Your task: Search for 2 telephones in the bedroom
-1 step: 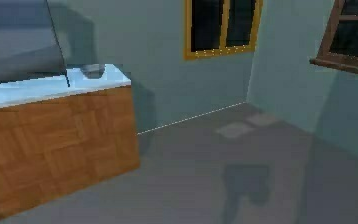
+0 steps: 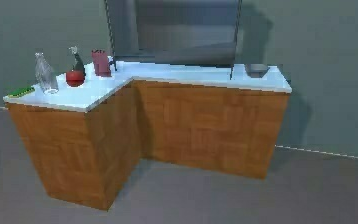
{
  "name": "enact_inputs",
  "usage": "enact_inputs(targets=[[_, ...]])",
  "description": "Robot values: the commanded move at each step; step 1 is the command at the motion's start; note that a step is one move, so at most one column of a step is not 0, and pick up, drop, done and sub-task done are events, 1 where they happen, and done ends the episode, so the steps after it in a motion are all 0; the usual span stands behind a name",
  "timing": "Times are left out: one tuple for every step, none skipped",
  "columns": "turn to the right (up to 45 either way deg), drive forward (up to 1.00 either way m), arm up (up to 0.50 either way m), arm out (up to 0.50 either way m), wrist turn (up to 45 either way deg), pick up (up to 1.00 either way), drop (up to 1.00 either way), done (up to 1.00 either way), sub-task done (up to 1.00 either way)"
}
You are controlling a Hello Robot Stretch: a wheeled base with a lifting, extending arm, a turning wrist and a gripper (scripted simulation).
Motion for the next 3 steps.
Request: enact_inputs(targets=[[-42.0, 0.0, 0.0, 0.0, 0.0, 0.0, 0.0, 0.0, 0.0], [0.0, 0.45, 0.0, 0.0, 0.0, 0.0, 0.0, 0.0, 0.0], [-33.0, 0.0, 0.0, 0.0, 0.0, 0.0, 0.0, 0.0, 0.0]])
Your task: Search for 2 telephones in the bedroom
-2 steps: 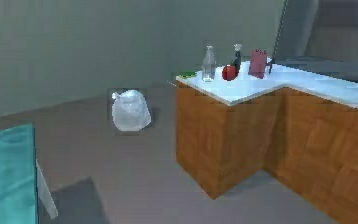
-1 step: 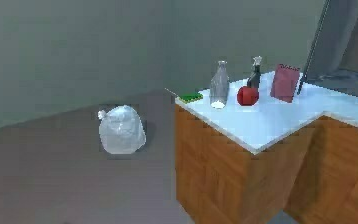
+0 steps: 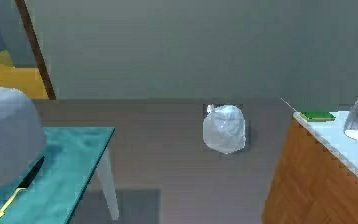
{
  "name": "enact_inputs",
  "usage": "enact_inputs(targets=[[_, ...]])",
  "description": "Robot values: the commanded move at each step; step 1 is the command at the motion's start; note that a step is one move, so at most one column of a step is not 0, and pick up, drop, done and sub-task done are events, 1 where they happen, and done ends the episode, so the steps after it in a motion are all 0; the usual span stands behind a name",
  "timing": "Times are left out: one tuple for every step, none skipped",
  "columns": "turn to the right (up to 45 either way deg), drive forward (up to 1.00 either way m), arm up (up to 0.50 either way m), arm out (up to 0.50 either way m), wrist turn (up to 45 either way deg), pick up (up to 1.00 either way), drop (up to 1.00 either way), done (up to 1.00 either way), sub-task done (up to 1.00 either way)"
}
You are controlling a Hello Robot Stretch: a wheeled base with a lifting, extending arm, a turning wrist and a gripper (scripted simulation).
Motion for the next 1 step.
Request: enact_inputs(targets=[[0.0, 1.0, 0.0, 0.0, 0.0, 0.0, 0.0, 0.0, 0.0]])
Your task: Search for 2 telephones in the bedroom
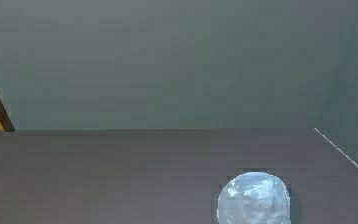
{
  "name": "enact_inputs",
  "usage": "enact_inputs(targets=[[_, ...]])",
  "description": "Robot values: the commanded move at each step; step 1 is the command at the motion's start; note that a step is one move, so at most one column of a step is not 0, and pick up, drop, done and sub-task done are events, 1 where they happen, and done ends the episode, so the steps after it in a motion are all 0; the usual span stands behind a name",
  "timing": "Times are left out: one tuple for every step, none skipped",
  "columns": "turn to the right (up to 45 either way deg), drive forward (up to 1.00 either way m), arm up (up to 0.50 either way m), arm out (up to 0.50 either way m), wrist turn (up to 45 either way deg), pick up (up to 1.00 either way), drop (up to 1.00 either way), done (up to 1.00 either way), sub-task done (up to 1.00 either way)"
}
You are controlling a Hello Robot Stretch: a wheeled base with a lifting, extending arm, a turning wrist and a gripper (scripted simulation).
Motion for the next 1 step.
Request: enact_inputs(targets=[[-3.0, 0.0, 0.0, 0.0, 0.0, 0.0, 0.0, 0.0, 0.0]])
